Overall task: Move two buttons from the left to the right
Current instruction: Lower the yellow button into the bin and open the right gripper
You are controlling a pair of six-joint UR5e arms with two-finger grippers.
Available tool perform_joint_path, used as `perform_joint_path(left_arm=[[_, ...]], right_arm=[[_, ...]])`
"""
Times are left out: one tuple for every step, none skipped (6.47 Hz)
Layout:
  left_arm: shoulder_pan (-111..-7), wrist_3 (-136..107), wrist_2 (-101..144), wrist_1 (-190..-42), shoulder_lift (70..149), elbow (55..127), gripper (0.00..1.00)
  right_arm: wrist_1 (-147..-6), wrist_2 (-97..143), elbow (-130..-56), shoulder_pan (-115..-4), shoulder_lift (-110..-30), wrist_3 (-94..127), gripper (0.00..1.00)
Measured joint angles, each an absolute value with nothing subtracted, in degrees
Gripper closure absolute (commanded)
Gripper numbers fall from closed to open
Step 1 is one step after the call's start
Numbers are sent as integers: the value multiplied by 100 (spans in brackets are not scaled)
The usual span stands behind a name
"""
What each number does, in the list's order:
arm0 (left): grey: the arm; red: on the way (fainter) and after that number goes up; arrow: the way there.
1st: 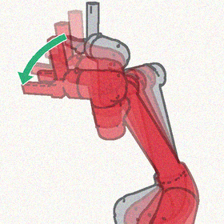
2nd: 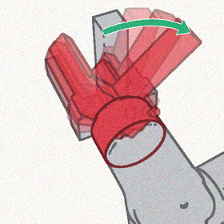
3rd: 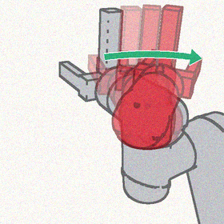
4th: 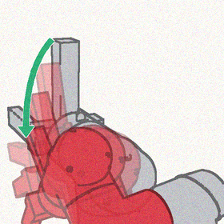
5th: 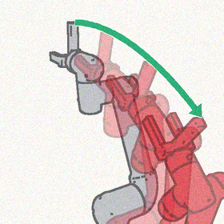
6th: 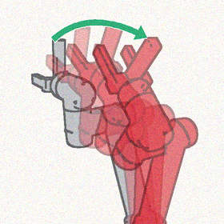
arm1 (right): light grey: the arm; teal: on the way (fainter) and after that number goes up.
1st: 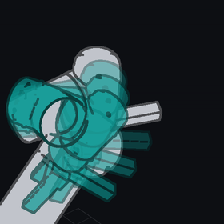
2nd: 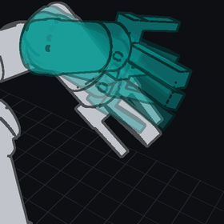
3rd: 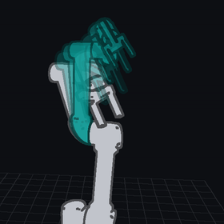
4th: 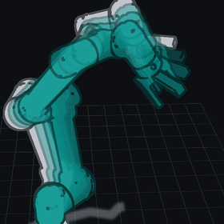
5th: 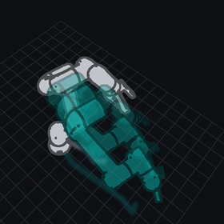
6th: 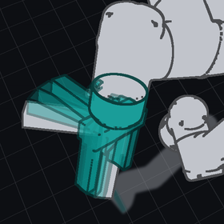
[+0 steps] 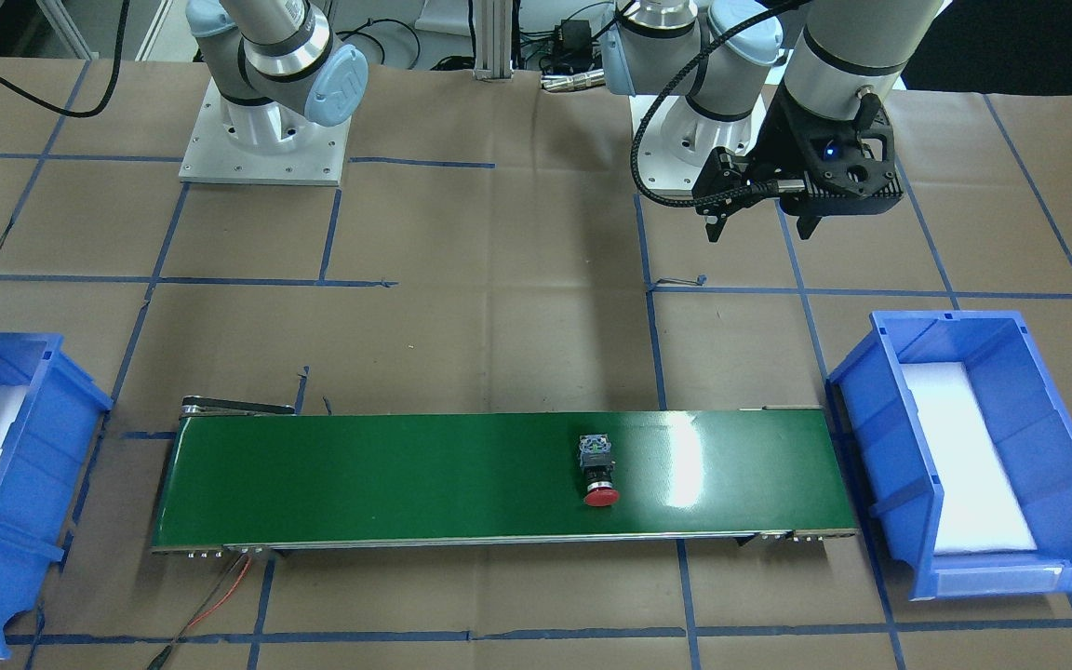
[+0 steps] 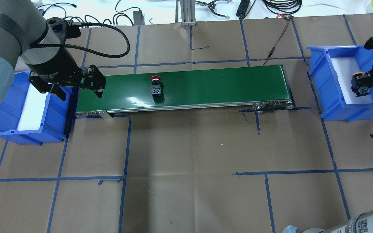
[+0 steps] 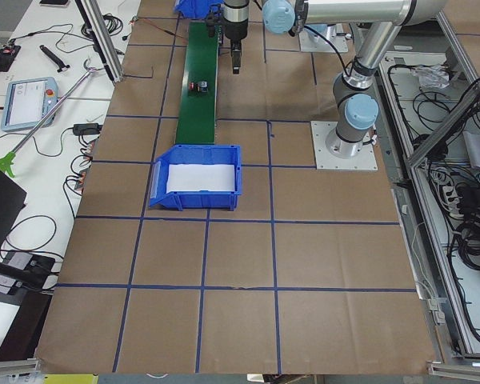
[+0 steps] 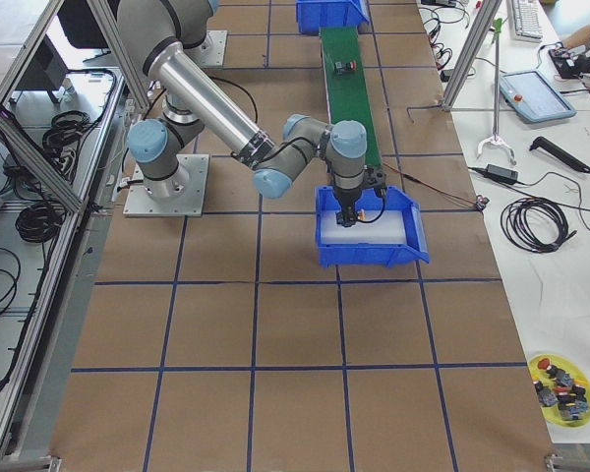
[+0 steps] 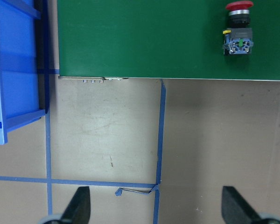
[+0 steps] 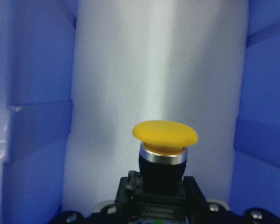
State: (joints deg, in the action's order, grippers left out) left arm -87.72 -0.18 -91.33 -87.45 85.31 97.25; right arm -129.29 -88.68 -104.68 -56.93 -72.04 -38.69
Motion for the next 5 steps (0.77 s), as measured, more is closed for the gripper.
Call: perform_joint_path(left_arm=[[-8772, -15, -9126, -8745, 8525, 9727, 0], [-8771, -14, -9124, -8745, 8521, 9729, 0], [-8772, -14, -9123, -8745, 8518, 9733, 0], [-8771, -13, -9123, -8745, 8522, 9736, 0], [-8772, -16, -9123, -8745, 8529, 9737, 0]], right_arm=[[-12981, -8870, -10517, -5685, -7076, -3900, 95], [-12994, -8874, -10517, -5664, -6944, -3925, 94], [-12998, -8876, -10509, -5635, -6835, -3934, 92], [-12998, -8885, -10506, -5622, -6769, -3936, 78], [-12999, -8893, -10501, -5619, -6722, -3933, 24]])
